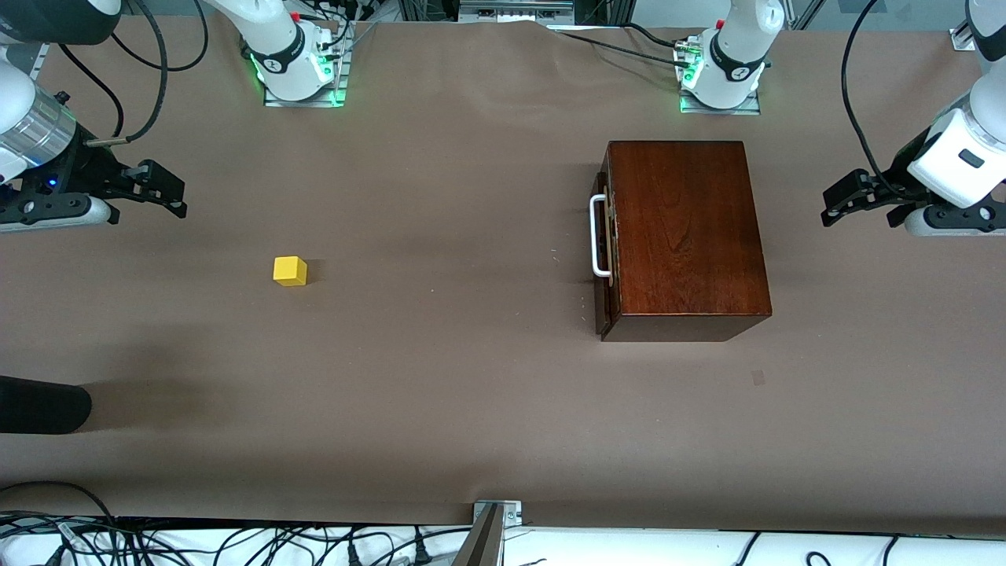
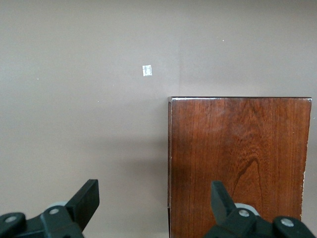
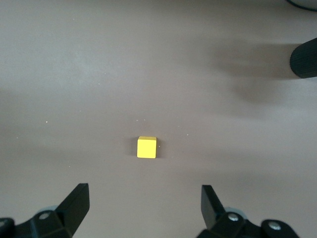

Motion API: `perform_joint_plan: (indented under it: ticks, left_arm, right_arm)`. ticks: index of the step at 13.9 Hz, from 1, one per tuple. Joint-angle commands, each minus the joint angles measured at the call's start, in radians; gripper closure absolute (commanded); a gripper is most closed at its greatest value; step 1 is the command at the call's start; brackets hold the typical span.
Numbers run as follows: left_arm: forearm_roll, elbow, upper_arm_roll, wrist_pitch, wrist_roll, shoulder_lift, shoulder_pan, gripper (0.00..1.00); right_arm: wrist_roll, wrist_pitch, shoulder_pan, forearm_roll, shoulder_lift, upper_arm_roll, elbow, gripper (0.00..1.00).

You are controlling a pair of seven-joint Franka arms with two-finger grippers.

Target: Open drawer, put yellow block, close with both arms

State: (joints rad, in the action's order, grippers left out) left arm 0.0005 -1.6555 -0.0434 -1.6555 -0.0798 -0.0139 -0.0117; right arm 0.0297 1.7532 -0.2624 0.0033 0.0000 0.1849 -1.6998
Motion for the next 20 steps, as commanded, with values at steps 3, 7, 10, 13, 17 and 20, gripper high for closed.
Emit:
perform_joint_plan:
  ticks: [3,7,10,13,17,20]
  left_arm:
    - [0.001,0.031,-0.006,0.025,-0.003,-0.012,0.001,0.0]
    - [0.001,0.031,-0.006,0.031,-0.006,-0.012,0.001,0.0]
    - [-0.002,0.036,-0.018,0.074,-0.002,-0.014,-0.002,0.0]
    - [-0.013,0.075,-0.046,0.172,-0.008,-0.032,-0.004,0.0]
    - [-0.013,0.072,-0.065,0.244,0.025,-0.064,-0.005,0.0]
    - [-0.014,0.06,-0.215,0.27,0.017,-0.095,-0.005,0.0]
  right_arm:
    - [0.013,-0.006,-0.001,0.011,0.011,0.005,0.034,0.0]
    - [0.015,-0.02,-0.001,0.012,0.011,0.005,0.032,0.0]
    - [0.015,-0.023,-0.001,0.012,0.009,0.005,0.031,0.0]
    - [0.015,-0.026,-0.001,0.012,0.009,0.004,0.029,0.0]
    - [0.015,-0.026,-0.003,0.012,0.008,0.004,0.029,0.0]
    - [0.015,-0.026,-0.003,0.012,0.008,0.004,0.029,0.0]
